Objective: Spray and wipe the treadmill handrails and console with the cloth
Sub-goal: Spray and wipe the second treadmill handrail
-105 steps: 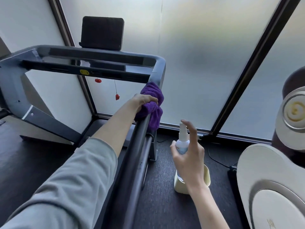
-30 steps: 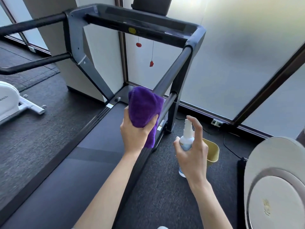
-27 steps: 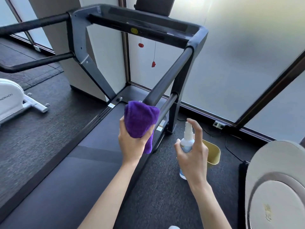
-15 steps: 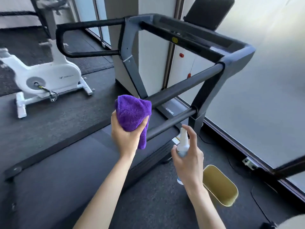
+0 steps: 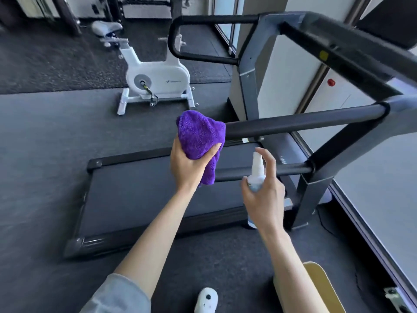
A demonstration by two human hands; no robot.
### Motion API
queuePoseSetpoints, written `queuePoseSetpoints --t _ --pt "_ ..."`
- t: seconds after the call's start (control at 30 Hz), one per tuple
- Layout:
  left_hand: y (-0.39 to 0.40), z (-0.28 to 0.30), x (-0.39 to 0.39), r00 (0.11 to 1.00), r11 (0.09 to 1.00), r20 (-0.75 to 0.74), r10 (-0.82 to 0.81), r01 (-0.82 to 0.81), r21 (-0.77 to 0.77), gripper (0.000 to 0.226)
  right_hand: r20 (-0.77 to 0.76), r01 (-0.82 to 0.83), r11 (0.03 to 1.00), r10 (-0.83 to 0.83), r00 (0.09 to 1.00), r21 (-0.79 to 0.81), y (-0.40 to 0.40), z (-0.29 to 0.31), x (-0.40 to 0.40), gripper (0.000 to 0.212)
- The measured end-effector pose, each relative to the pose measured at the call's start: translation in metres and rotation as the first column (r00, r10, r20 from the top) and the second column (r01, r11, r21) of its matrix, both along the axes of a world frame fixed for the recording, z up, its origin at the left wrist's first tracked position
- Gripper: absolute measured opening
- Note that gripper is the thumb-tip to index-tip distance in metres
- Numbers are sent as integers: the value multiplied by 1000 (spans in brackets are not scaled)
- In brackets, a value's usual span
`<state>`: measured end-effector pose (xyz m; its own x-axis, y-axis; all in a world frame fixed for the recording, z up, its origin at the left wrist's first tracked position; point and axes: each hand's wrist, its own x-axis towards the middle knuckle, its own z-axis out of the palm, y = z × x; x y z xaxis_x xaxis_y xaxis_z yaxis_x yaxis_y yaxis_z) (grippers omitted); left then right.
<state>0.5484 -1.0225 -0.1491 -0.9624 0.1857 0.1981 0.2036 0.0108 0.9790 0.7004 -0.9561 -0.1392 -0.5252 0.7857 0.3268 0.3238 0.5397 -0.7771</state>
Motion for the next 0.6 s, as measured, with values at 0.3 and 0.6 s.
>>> queuePoseSetpoints --t 0.3,0.6 --pt "7 18 0 980 998 -200 -25 14 -54 62 -26 -43 999 43 999 -16 31 -14 3 62" --pt "107 92 25 771 574 -571 -283 -341 -745 69 -117 -191 981 189 975 -11 95 -5 19 68"
